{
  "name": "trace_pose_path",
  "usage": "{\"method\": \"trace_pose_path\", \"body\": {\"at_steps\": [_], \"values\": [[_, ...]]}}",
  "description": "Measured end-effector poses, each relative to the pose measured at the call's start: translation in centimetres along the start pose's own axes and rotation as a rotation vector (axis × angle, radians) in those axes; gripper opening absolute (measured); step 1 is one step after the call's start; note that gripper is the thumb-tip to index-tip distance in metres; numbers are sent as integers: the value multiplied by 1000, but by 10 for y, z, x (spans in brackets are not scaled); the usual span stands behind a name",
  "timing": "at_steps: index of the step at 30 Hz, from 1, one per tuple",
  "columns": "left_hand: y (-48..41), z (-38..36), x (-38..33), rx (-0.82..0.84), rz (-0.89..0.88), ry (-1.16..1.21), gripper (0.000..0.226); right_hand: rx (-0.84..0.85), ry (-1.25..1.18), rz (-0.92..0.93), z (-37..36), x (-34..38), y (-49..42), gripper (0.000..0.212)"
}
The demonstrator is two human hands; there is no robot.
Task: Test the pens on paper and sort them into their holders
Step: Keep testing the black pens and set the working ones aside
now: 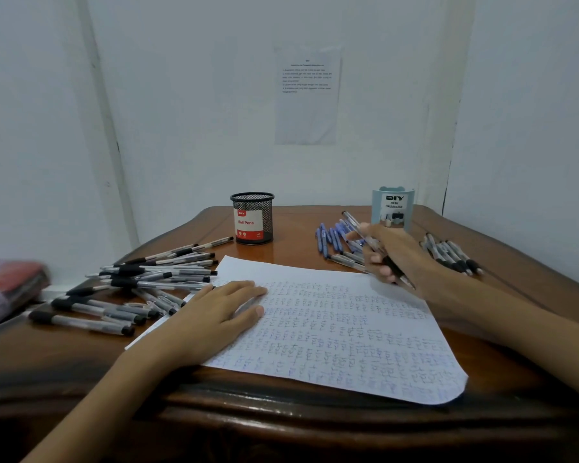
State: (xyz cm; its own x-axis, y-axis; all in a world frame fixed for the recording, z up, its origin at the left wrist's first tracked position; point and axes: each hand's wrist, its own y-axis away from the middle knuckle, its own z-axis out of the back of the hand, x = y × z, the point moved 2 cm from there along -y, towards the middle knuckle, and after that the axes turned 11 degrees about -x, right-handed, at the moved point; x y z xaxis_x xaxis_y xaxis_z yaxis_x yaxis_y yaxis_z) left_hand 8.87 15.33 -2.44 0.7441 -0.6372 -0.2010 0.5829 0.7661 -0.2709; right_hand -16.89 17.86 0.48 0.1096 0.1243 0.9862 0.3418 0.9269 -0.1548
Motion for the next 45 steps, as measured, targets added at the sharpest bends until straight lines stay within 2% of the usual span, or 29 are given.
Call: {"method": "trace_pose_path", "body": {"at_steps": [4, 8, 10, 13, 15, 19, 23, 27, 30, 32, 34, 36, 38, 42, 45], "values": [[0, 1, 0, 7, 7, -2, 47, 13, 120, 154, -1, -1, 3, 26], [-1, -1, 1, 8, 8, -1, 47, -48, 152, 169, 2, 0, 1, 21], [-1, -2, 2, 10, 3, -5, 47, -113, 241, 184, 8, 2, -4, 20], [-1, -2, 3, 8, -2, -6, 47, -276, 740, 340, 31, 2, -22, 21], [-1, -2, 3, 10, -2, -12, 47, -365, 967, 356, 51, -1, -33, 22], [-2, -1, 3, 4, -9, -13, 47, -379, 1084, 231, 75, -10, -42, 26], [-2, -1, 1, 5, -10, -19, 47, -378, 1146, 255, 71, -10, -40, 32], [-1, -1, 2, -8, -12, -12, 47, -454, 1284, 441, 62, -4, -36, 33], [-1, -1, 2, -26, -17, 15, 46, -485, 1165, 624, 41, 6, -32, 27], [0, 2, 1, -76, -13, 80, 46, -400, 1116, 698, 16, 15, -29, 22], [1, 8, 1, -208, 19, 256, 43, -278, 1059, 723, -13, 21, -27, 18], [4, 18, 5, -391, 68, 439, 35, -111, 918, 652, -46, 25, -22, 15], [11, 28, 14, -517, 108, 445, 32, 54, 804, 580, -83, 28, -17, 15], [33, 36, 48, -412, 193, 230, 46, 402, 795, 606, -150, 19, 5, 25], [55, 38, 73, -326, 257, 21, 80, 493, 886, 673, -174, 6, 12, 33]]}}
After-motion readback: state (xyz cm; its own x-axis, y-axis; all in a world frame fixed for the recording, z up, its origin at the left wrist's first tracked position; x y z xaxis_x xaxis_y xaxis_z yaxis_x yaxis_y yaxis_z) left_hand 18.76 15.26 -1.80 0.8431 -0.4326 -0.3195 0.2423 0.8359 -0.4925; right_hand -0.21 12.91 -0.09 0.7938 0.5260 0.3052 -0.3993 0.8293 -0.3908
